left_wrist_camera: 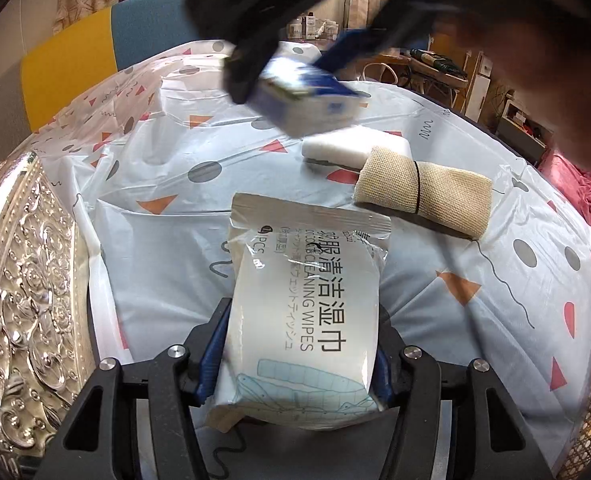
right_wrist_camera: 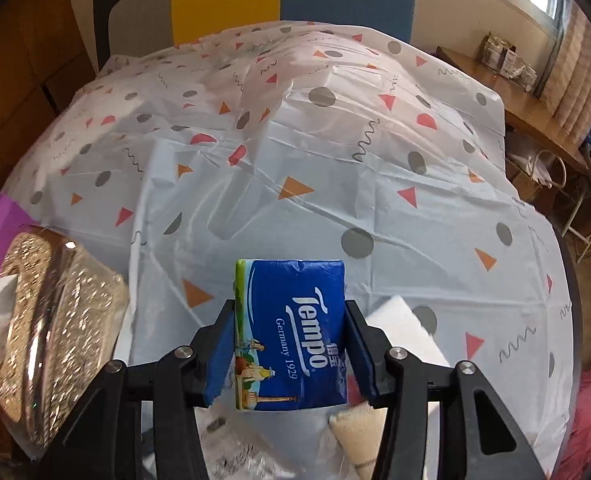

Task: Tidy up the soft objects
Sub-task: 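Lift the blue Tempo tissue pack with the right gripper, then carry the wipes pack over the gold tray with left while right holds tissues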

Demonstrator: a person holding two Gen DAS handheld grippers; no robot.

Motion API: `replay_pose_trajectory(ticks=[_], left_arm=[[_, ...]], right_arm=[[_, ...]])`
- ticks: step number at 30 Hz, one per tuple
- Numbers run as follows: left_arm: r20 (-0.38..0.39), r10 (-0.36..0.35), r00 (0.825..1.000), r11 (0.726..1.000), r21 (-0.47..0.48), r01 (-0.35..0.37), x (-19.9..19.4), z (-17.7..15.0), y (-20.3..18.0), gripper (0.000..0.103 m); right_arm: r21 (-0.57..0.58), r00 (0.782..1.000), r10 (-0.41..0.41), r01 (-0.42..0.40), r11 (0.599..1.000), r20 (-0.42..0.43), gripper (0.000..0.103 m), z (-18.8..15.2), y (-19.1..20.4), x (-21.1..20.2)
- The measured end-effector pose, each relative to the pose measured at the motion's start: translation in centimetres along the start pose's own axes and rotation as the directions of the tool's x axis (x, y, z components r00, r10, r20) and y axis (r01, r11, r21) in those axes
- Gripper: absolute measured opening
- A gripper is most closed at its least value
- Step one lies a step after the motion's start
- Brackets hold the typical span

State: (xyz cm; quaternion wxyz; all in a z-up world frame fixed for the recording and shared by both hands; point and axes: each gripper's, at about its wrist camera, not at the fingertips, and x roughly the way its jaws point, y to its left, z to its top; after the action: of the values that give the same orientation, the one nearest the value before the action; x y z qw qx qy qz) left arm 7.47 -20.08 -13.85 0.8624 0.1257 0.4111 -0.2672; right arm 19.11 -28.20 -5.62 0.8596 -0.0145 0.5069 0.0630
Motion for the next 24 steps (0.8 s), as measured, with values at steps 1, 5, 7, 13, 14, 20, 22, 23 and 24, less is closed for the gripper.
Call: replay_pose_trajectory(ticks=[1, 5, 7, 13, 14, 20, 22, 23, 24], left_arm=[[-0.001, -0.001, 1.000, 1.000, 0.000, 0.001, 0.0, 0.0, 0.0, 0.060], [-0.006, 0.002, 1.000, 1.000, 0.002, -0.002, -0.1, 0.1, 0.0, 0.060], [-0.011, 0.006, 1.000, 1.000, 0.006, -0.005, -0.1, 0.2, -0.1, 0.059], [-0.048, 0.004, 0.999, 1.000, -0.002, -0.004, 0.1, 0.8, -0.1, 0.053], [-0.055, 0.002, 0.998, 1.000, -0.010, -0.002, 0.2, 0.8, 0.1, 0.052], [-0.051, -0.010, 0.999, 0.998, -0.056, 0.007, -1.0, 2.1, 0.3, 0.051], [-0.036, -0.008, 0.999, 0.998, -0.056, 0.006, -1.5, 2.8, 0.2, 0.051], [-0.037, -0.006, 0.999, 0.998, -0.063, 0.004, -1.7, 3.1, 0.3, 0.051], [-0.041, -0.004, 0.999, 0.997, -0.078, 0.001, -1.8, 3.5, 0.5, 0.051]], right_arm=[[0.018, 1.000, 0.002, -0.002, 1.000, 0.008, 0.051, -1.1, -0.3, -1.0], [0.122, 0.997, -0.067, 0.062, 0.991, 0.040, 0.051, -5.5, -2.3, -3.4], [0.211, 0.994, -0.103, 0.092, 0.973, 0.042, 0.051, -7.4, -3.9, -3.8], [0.335, 0.986, -0.157, 0.129, 0.933, 0.058, 0.051, -10.1, -6.4, -3.7], [0.332, 0.986, -0.151, 0.119, 0.936, 0.072, 0.051, -10.0, -6.3, -3.9], [0.330, 0.986, -0.149, 0.117, 0.936, 0.072, 0.051, -10.1, -6.1, -3.7], [0.340, 0.986, -0.149, 0.114, 0.934, 0.079, 0.051, -10.1, -6.4, -3.8], [0.342, 0.986, -0.147, 0.110, 0.933, 0.082, 0.051, -10.1, -6.4, -3.9], [0.345, 0.986, -0.147, 0.110, 0.932, 0.083, 0.051, -10.2, -6.4, -3.9]])
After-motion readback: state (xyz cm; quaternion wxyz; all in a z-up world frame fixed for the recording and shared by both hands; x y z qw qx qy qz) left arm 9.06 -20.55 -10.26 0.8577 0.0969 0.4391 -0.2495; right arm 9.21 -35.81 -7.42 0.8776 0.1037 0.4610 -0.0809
